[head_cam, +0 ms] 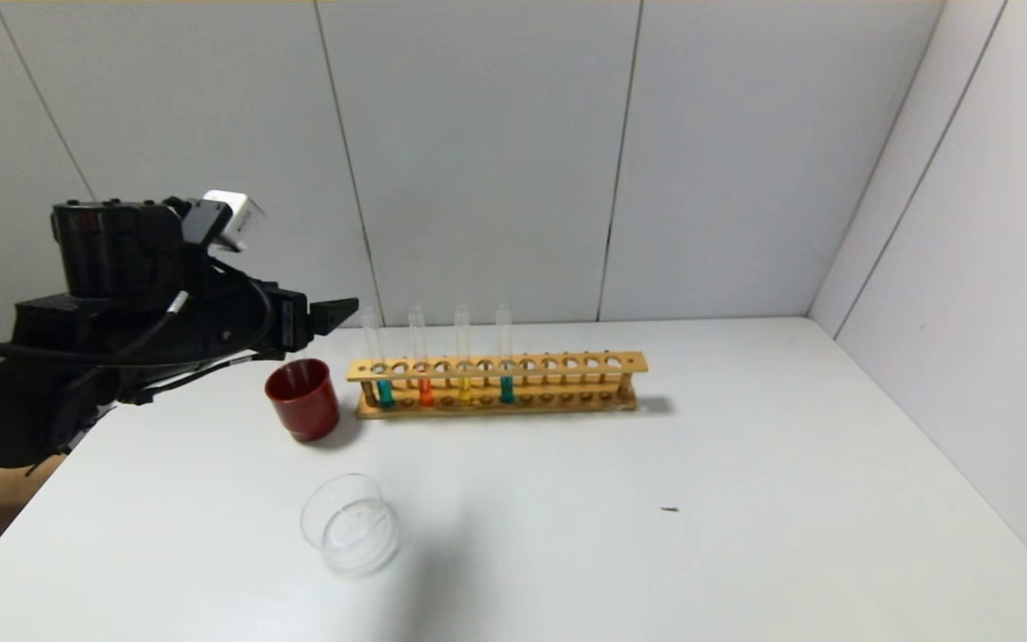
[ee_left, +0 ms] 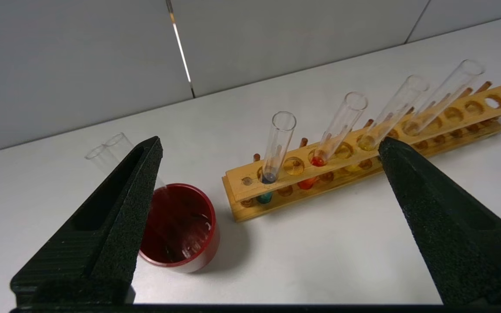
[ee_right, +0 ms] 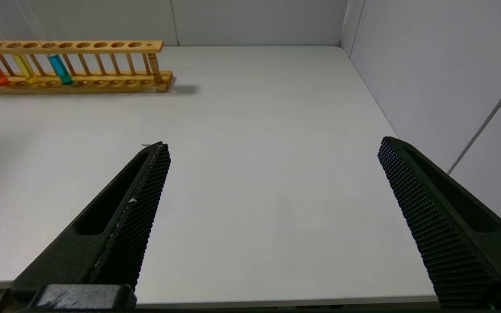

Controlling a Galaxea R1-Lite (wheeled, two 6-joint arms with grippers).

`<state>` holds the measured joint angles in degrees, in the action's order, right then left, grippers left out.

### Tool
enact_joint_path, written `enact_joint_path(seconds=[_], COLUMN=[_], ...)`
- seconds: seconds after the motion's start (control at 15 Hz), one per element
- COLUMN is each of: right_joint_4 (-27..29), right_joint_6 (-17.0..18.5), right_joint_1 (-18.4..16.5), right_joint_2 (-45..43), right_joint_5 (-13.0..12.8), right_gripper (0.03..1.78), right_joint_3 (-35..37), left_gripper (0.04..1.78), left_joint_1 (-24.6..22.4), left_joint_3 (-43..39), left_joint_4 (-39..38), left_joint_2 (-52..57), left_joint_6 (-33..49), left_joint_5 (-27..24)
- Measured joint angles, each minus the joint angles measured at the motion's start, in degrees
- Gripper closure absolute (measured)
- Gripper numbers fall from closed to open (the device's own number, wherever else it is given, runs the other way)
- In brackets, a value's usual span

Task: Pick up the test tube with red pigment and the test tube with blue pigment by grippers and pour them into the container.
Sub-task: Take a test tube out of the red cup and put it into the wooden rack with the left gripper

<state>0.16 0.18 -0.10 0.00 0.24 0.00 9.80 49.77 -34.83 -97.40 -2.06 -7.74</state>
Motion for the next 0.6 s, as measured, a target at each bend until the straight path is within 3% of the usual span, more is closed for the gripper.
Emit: enact_joint_path(seconds=[0.6], right_joint_4=[0.0], right_joint_6=[0.0], right_joint_1=[0.0], right_joint_2=[0.0], right_joint_5=[0.0], right_gripper=[0.06], right_joint_3=[0.0], left_gripper=[0.07], left_joint_1=[0.5], left_joint_3=[4.6], left_joint_4=[-2.7], left_joint_2=[-13.5], left_joint_6=[1.2], left_joint_5=[0.1])
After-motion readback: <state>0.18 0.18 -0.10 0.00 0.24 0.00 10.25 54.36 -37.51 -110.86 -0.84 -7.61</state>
